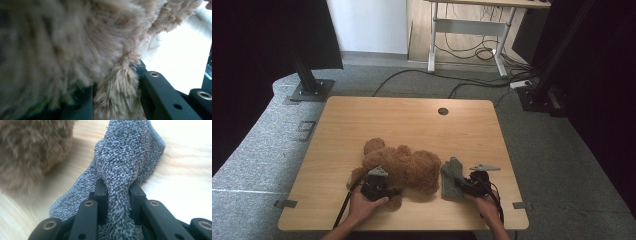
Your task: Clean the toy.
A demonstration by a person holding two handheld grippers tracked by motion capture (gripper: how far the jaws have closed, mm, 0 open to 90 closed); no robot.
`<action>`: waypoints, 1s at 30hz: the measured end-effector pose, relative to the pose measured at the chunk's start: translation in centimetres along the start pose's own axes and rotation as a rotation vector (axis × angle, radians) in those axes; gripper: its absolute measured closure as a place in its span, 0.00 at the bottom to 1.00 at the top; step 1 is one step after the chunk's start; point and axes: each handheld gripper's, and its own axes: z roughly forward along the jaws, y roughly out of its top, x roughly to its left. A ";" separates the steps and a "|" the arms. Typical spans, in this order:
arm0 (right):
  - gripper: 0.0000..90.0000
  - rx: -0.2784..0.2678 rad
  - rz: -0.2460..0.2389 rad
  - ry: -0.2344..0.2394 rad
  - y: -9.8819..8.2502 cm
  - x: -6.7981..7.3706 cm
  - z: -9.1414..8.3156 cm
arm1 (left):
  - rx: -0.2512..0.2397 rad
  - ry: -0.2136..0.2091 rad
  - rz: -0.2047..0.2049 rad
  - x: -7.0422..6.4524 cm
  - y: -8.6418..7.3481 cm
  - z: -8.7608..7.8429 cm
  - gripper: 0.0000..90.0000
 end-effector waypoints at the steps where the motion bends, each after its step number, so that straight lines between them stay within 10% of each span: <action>1: 0.82 0.000 0.000 -0.005 -0.2 -0.1 -0.3 | 0.000 -0.001 0.001 0.0 0.0 0.0 0.79; 9: 0.76 0.008 -0.001 -0.023 -2.3 -0.8 -2.5 | -0.001 -0.003 0.001 0.0 0.0 0.0 0.79; 14: 0.43 0.009 0.018 -0.071 -2.0 -0.8 -3.2 | -0.002 -0.003 0.001 0.0 0.0 0.0 0.78; 19: 0.28 -0.133 0.034 -0.143 -0.8 -0.8 -5.8 | -0.008 -0.008 0.006 0.1 -0.1 -0.1 0.77; 30: 0.28 -0.206 -0.084 0.023 1.7 3.6 -4.4 | -0.039 0.034 0.067 -1.2 -0.6 -0.9 0.60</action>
